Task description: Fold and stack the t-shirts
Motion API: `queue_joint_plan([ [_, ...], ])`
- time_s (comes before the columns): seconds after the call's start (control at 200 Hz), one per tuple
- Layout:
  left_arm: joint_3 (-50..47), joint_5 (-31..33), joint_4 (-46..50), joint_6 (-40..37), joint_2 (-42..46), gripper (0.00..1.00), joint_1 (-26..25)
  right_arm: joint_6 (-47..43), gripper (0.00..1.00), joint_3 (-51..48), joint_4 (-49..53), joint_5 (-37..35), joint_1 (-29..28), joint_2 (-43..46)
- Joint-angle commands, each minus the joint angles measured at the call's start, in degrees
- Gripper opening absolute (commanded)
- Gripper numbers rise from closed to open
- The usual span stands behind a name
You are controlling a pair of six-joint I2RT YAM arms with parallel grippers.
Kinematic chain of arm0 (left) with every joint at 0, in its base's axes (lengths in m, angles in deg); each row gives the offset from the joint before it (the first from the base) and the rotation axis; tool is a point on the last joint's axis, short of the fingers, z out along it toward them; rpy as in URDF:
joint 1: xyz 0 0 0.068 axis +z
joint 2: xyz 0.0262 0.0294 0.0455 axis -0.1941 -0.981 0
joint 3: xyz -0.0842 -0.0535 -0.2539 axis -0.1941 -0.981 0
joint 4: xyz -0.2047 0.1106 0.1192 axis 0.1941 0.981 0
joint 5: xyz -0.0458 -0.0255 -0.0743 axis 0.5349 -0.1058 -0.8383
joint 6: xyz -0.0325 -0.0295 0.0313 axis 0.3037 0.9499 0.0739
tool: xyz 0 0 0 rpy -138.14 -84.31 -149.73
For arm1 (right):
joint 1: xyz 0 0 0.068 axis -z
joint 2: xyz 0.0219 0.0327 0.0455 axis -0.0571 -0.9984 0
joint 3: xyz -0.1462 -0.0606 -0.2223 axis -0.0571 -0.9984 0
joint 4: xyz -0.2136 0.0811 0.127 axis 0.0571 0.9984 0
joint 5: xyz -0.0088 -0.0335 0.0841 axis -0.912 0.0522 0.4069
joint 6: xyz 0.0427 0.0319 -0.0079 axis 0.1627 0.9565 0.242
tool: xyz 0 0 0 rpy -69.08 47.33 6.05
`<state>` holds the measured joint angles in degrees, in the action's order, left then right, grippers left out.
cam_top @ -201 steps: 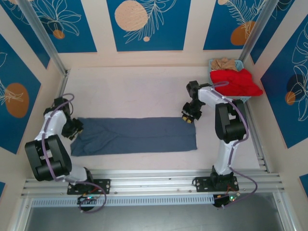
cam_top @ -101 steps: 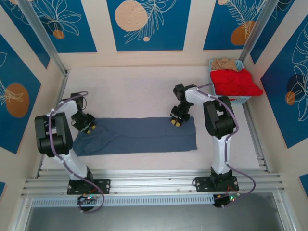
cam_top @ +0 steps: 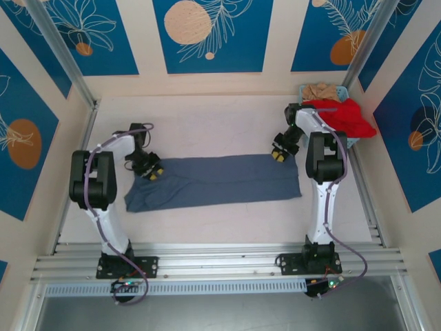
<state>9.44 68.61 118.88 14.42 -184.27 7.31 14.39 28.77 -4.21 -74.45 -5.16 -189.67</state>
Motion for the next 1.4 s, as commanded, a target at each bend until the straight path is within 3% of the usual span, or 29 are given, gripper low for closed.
queue_joint_plan([
  [0.0,3.6,2.3,3.4,0.7,0.3,0.27,-1.0,-4.9,0.16,5.0,1.3,-2.8,-0.1,-1.3],
  [0.085,5.5,8.7,7.0,-1.2,4.1,0.33,-2.4,-5.7,0.18,5.4,-0.1,-2.0,-0.9,2.1],
  [0.16,4.7,10.4,8.0,-2.4,8.0,0.34,-3.4,-6.4,0.23,3.9,-2.2,-2.0,-2.8,6.9],
  [0.295,-1.0,6.3,3.2,-7.7,12.1,0.35,-5.2,-6.2,0.29,-4.3,-7.8,1.1,-6.4,17.3],
  [0.5,-1.5,0.7,-5.5,-15.8,6.3,0.38,-7.3,-2.6,0.31,-16.3,-13.2,7.2,-11.4,28.9],
  [0.805,-1.9,-1.1,-10.5,-20.5,1.8,0.40,-10.4,0.0,0.34,-25.9,-16.2,12.8,-15.0,37.2],
  [1.17,-5.0,0.5,-8.3,-21.1,3.8,0.34,-11.3,1.7,0.35,-26.6,-15.9,14.5,-16.0,40.6],
  [1.395,-5.6,1.5,-7.5,-18.4,7.9,0.13,-12.3,1.6,0.36,-25.6,-15.5,14.5,-16.2,39.9],
])
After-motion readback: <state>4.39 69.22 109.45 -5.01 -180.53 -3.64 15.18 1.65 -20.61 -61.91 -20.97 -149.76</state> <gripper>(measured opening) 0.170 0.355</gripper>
